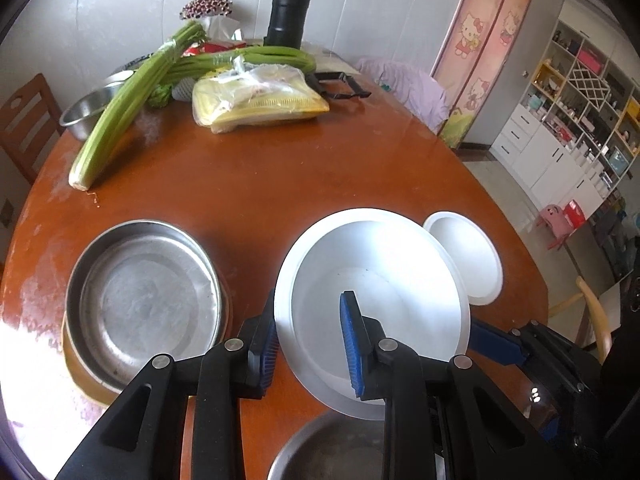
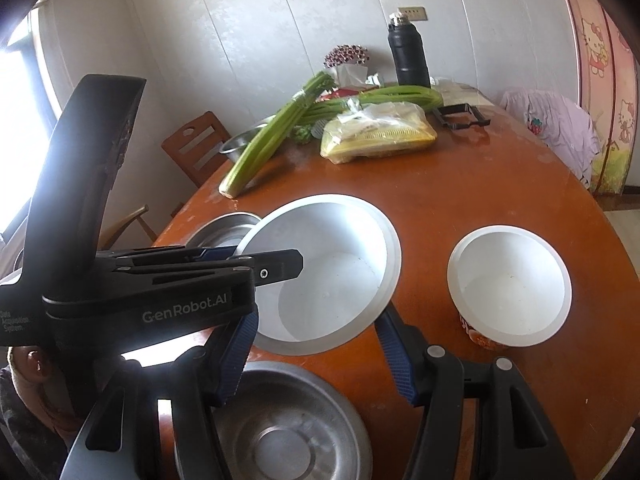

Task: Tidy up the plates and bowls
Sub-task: 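Grip the larger white paper bowl rim with the left tool and lift it over the basin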

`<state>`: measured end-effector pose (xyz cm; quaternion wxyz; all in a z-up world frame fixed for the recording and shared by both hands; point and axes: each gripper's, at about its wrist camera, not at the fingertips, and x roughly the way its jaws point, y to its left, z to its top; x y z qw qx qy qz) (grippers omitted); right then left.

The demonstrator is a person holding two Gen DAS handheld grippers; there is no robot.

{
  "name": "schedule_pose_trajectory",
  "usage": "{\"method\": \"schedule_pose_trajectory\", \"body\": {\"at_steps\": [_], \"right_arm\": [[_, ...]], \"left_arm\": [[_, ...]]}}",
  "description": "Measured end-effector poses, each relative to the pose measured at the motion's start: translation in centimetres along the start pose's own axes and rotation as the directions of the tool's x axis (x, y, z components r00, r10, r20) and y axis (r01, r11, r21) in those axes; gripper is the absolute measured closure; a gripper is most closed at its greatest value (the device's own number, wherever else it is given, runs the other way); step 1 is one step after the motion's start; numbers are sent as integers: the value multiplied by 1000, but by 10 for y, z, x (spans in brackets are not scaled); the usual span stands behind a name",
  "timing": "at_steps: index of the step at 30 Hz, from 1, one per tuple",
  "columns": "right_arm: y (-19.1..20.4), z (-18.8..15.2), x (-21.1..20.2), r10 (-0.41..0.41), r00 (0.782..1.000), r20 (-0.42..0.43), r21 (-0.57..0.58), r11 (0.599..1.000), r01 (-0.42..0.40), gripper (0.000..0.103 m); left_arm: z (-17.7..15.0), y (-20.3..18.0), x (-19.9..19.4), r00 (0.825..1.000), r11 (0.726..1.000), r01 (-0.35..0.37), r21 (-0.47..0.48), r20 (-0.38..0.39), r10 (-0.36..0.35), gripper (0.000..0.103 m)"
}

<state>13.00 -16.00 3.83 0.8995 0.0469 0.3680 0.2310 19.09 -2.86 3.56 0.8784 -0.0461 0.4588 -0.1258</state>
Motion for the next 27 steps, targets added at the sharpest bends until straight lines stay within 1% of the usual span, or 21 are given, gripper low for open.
{"method": "schedule_pose_trajectory", "body": {"at_steps": [12,22,27], "right_arm": [[15,-10,-40,14,999,46,-36,999,-13,42],[23,-27,-68,31,998,60,-59,998,-28,42],[28,-31,-76,38,997,60,-81,996,-33,42]], "left_arm": [[-17,-11,-42,999,1000,5,12,52,-6,74],[-40,-22,-66,997,1000,-6,20,71,4,74],[-50,-23,-77,997,1000,-9,6,78,8,74]]}}
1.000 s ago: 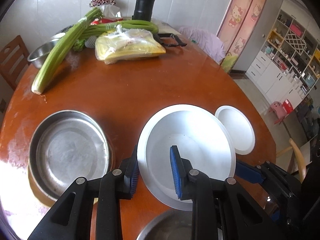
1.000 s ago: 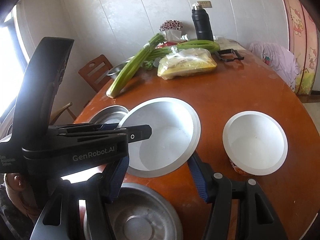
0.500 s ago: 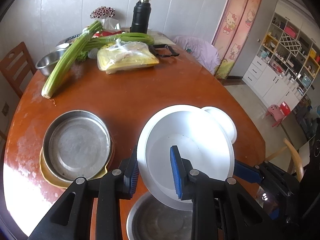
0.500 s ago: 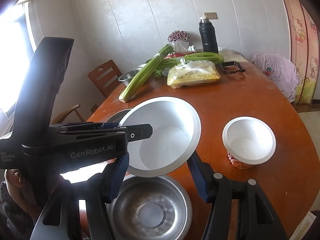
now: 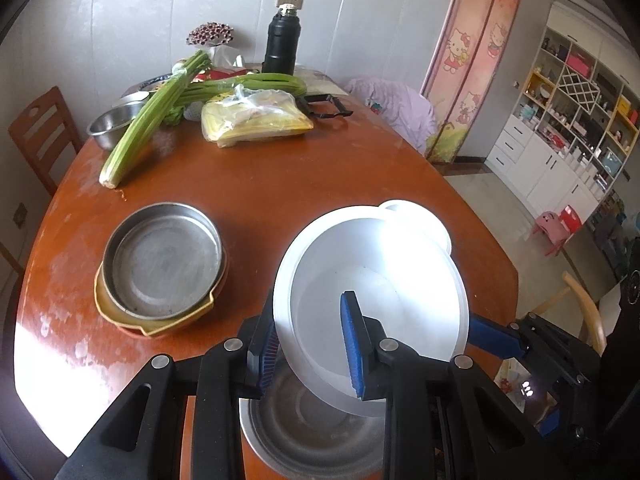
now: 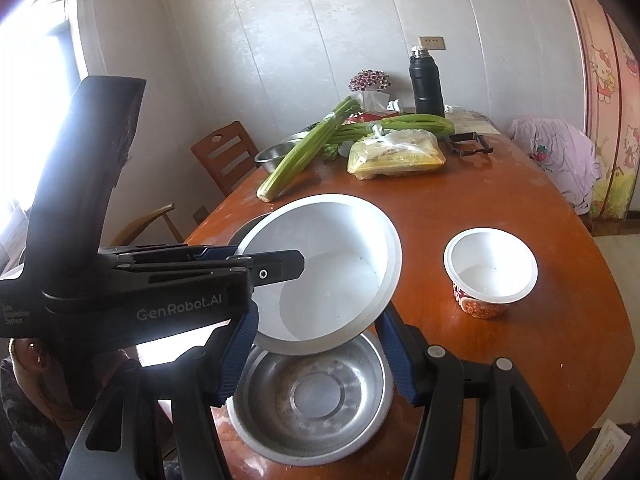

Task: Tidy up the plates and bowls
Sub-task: 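Grip the larger white paper bowl rim with the left tool and lift it over the basin, then lower the white paper bowl into the steel basin with the left tool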

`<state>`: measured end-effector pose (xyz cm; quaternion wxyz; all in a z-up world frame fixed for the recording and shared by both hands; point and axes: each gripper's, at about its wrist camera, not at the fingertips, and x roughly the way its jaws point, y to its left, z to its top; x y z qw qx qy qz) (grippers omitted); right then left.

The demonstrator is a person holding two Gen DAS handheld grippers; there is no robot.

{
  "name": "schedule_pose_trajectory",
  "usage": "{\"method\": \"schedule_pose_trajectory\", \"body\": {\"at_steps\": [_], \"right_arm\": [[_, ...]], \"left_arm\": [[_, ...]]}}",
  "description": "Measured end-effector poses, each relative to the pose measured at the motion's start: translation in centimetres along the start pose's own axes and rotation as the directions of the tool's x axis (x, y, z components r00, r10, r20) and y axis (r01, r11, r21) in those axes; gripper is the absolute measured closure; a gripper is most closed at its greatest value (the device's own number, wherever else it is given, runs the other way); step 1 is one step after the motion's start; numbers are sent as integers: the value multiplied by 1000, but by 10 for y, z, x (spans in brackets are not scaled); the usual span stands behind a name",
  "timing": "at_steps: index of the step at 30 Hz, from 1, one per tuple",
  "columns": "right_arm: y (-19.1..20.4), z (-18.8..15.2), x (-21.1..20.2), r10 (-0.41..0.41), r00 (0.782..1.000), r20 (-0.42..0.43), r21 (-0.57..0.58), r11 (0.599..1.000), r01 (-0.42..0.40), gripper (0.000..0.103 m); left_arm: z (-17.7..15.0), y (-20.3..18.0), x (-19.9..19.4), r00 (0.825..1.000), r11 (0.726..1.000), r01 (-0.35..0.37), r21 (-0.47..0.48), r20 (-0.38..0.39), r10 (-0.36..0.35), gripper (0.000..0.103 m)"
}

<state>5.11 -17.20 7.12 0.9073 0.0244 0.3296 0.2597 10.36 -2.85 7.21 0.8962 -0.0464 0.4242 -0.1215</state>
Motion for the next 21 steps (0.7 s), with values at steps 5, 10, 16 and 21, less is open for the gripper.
{"method": "schedule_pose_trajectory", "body": {"at_steps": [5,10,16,21], "right_arm": [[6,-7,-5,9,1000,-11,-24,1000,-10,42],[10,-16,-4,22,999,-40,-42,999,-24,42],[13,-24,-1,31,997,-72,-54,998,-34,42],[13,-32,4,30,994,-107,-63,997,-37,42]], "left_arm": [[-9,1,-7,1000,1000,1,-10,-2,-1,74],[-19,1,-8,1000,1000,-12,-12,-11,12,74],[-32,2,-7,999,999,-16,-28,-29,15,74],[-42,4,1,998,999,-23,-42,-58,21,74]]}}
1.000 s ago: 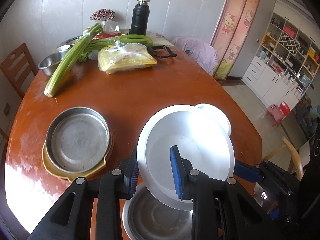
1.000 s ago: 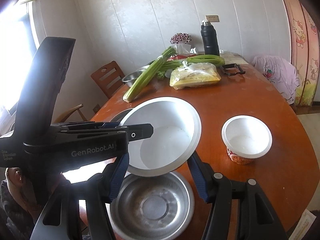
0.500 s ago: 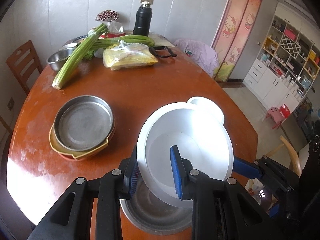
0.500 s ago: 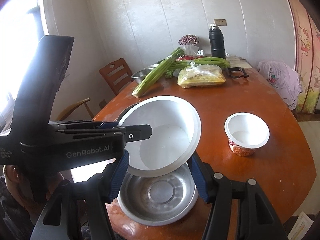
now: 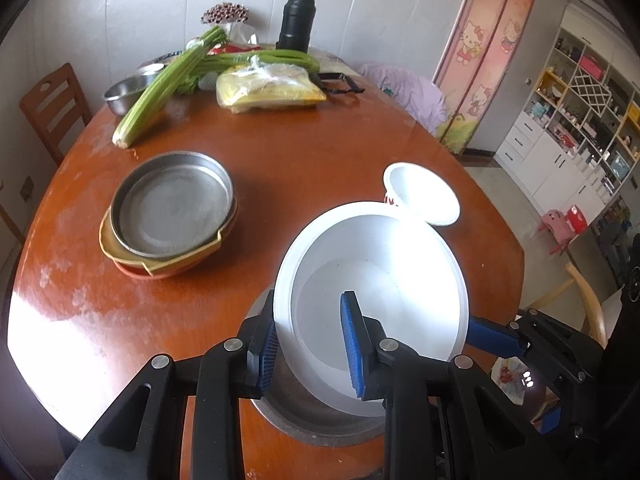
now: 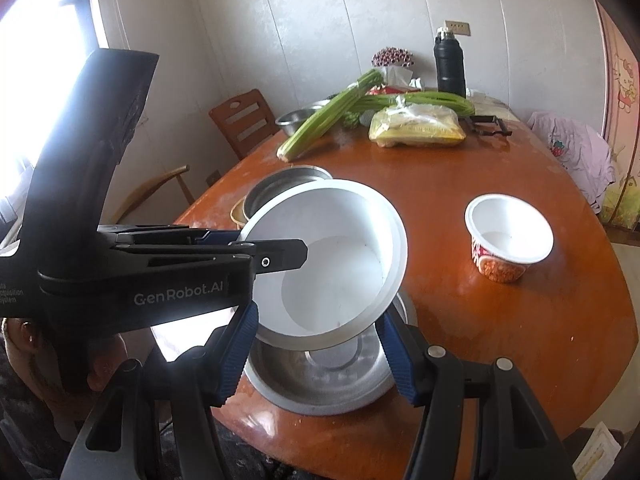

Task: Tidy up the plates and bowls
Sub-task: 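Lower the white paper bowl into the steel basin with the left tool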

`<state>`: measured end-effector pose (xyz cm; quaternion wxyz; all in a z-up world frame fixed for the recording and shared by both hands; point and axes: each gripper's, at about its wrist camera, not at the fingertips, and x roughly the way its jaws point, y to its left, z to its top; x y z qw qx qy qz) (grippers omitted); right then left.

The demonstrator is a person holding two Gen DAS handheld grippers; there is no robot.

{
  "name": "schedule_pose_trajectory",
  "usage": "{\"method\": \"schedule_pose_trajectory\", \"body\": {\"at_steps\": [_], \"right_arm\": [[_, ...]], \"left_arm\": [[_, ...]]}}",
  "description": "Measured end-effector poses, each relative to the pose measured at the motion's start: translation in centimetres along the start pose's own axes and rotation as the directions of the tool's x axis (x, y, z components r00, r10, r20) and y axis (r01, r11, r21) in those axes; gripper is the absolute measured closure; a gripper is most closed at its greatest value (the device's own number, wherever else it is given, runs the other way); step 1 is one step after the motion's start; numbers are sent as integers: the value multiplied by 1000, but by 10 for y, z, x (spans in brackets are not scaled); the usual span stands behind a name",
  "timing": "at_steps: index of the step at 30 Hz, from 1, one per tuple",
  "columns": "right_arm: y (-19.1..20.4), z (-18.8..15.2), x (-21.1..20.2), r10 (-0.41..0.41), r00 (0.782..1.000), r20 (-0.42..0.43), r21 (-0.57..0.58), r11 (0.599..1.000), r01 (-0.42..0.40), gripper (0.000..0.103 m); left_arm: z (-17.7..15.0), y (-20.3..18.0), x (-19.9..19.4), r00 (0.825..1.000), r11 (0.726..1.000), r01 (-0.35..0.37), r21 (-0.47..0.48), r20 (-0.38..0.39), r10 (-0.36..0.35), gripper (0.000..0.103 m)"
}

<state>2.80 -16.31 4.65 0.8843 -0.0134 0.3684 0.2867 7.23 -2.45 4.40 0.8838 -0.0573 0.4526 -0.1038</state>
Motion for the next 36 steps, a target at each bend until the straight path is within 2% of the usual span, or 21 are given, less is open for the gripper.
{"method": "schedule_pose_trajectory", "body": {"at_steps": [14,36], "right_arm": [[-3,-19,23,-5,997,-83,-12,1000,4,42],[-6,-25,41,-3,989,-145,9,1000,4,42]], "left_arm": [[-19,6,28,997,999,-7,-31,-73,5,74],[-31,6,45,993,999,-47,-16,-110,45,74]]}}
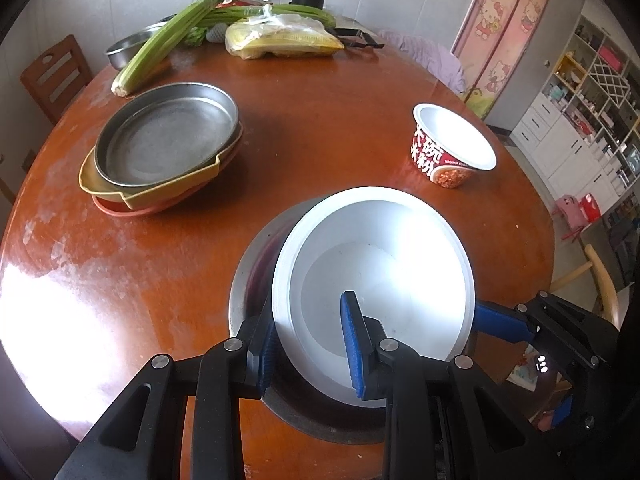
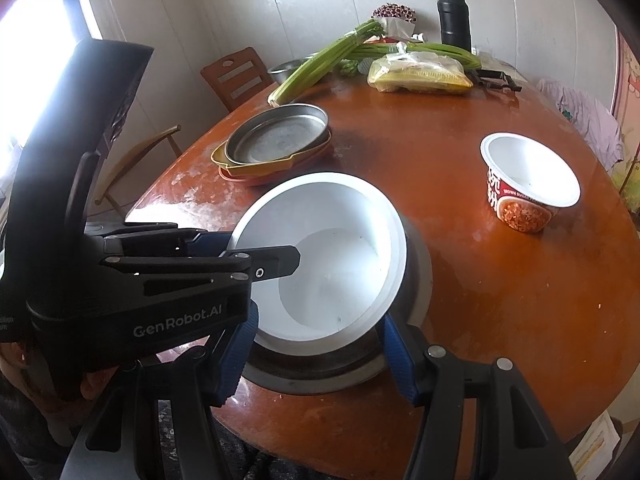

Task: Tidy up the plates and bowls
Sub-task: 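Lower the white paper bowl into the steel basin with the left tool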

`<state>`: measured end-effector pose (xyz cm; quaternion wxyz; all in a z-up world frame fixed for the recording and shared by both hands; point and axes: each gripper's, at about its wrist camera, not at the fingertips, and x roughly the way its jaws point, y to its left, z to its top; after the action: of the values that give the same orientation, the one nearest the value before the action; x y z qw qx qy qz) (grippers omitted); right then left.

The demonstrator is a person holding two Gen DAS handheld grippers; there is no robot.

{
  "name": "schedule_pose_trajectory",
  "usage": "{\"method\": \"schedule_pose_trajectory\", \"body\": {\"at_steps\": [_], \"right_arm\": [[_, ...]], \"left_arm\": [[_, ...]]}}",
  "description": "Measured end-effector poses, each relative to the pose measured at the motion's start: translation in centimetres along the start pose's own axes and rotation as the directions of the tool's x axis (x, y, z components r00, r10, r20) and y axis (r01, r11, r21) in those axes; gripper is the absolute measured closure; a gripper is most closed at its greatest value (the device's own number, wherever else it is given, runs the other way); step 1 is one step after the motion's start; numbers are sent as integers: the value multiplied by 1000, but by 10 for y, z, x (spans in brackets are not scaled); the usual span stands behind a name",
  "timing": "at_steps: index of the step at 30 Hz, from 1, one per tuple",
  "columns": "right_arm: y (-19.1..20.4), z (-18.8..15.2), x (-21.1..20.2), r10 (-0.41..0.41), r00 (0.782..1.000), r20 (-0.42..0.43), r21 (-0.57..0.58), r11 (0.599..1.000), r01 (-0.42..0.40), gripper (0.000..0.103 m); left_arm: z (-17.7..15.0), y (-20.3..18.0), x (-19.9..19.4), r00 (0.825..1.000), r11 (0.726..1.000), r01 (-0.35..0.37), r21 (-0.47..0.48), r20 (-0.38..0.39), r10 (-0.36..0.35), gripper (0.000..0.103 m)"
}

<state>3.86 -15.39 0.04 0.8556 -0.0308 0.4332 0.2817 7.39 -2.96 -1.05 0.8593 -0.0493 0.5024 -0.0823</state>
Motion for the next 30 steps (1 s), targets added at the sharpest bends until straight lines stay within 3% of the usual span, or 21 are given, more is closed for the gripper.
{"method": "schedule_pose_trajectory", "body": {"at_steps": [30], "right_arm": [[12,-1,-13,-33,999,30,-51,998,34,42]], "left_arm": [[-3,6,-9,999,1000,-18,-12,34,18,72]]}}
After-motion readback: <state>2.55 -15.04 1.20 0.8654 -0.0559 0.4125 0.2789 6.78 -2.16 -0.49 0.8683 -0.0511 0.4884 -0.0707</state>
